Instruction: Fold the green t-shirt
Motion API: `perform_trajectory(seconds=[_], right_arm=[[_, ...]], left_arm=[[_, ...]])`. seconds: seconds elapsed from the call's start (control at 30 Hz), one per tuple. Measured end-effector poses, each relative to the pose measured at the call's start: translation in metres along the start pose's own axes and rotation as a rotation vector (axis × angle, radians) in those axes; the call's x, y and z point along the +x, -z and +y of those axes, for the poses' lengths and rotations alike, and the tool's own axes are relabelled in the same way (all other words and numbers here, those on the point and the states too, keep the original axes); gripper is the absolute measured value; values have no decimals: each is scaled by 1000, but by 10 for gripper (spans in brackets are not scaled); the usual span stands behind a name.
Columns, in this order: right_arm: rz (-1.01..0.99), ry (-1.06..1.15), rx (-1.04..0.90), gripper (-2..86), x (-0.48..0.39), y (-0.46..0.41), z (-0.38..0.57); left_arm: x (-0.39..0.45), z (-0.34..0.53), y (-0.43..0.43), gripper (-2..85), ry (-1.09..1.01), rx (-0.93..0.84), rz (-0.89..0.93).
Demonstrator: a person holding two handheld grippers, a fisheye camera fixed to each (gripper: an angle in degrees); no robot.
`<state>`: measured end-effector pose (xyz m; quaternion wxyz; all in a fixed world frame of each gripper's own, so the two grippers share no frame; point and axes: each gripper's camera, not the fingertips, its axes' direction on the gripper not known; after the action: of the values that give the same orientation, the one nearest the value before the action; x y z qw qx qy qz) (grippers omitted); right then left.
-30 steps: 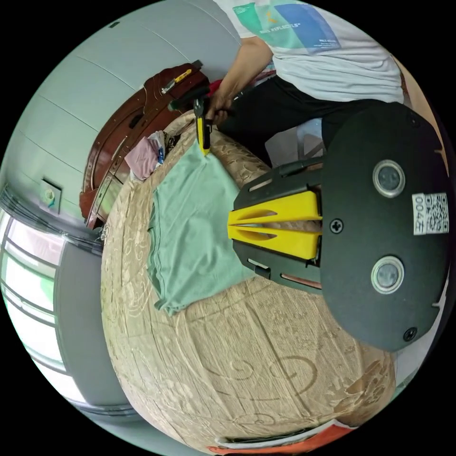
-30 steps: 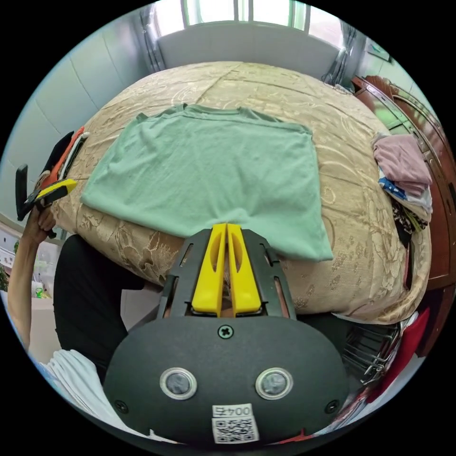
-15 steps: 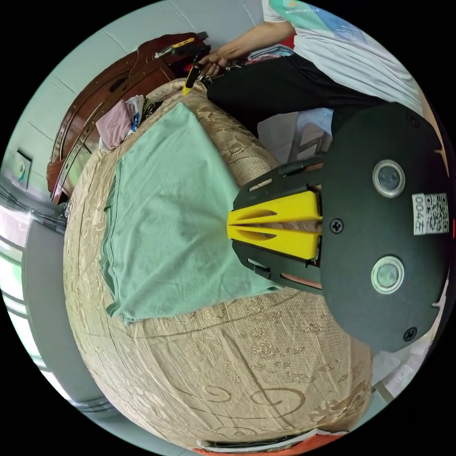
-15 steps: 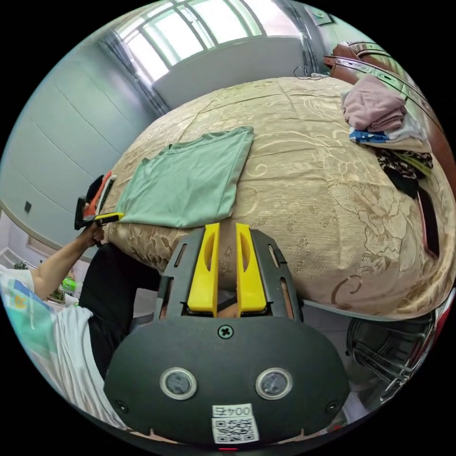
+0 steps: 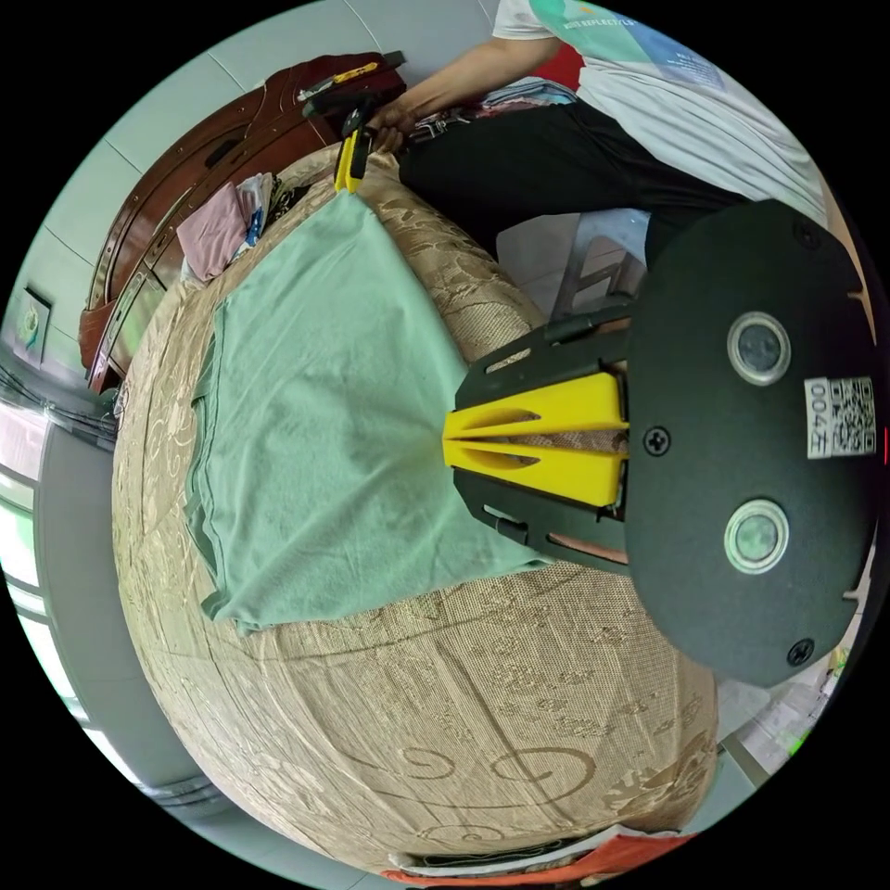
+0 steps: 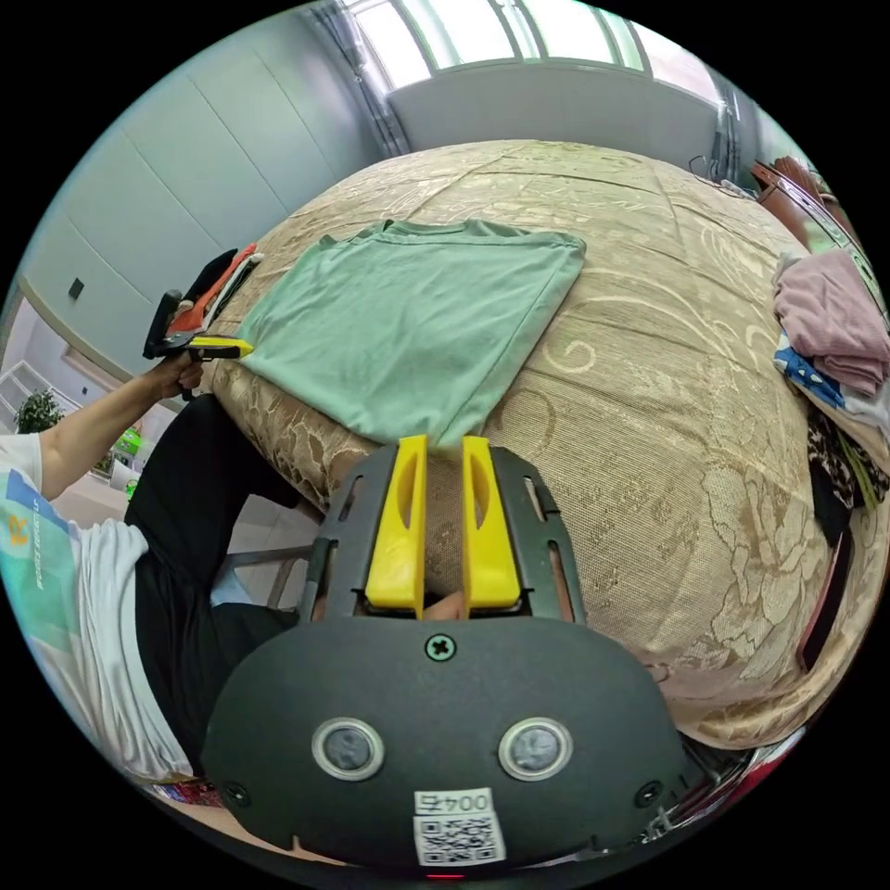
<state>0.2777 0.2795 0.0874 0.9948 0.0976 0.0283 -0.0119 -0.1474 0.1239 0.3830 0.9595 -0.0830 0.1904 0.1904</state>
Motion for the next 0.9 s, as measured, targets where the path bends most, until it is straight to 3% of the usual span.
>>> perform_trajectory(seconds=[0.23, 0.33, 0.53, 0.6, 0.67, 0.7, 0.77, 0.9], right_arm=[[-35, -21, -73, 24, 37, -15, 11], [42, -43, -125, 25, 42, -12, 12], [-2, -129, 115, 45, 25, 17, -16], [3, -90, 67, 50, 12, -4, -33], [144, -37, -158, 52, 4, -48, -45], [160, -40, -161, 48, 5, -51, -44], [66, -172, -109, 43, 22, -35, -46], [62, -183, 15, 43, 18, -13, -58]], left_arm=[[-4, -5, -2, 1, -10, -13, -1], [-7, -5, -2, 1, -12, -9, 6], [-16, -2, -4, 2, 12, 12, 25], [-19, -2, -4, 2, 17, 14, 28], [-20, -2, -4, 2, 17, 11, 27], [-21, -3, -4, 2, 14, 8, 26], [-23, -3, -4, 2, 12, 8, 27], [-28, -4, -2, 2, 27, 1, 41]])
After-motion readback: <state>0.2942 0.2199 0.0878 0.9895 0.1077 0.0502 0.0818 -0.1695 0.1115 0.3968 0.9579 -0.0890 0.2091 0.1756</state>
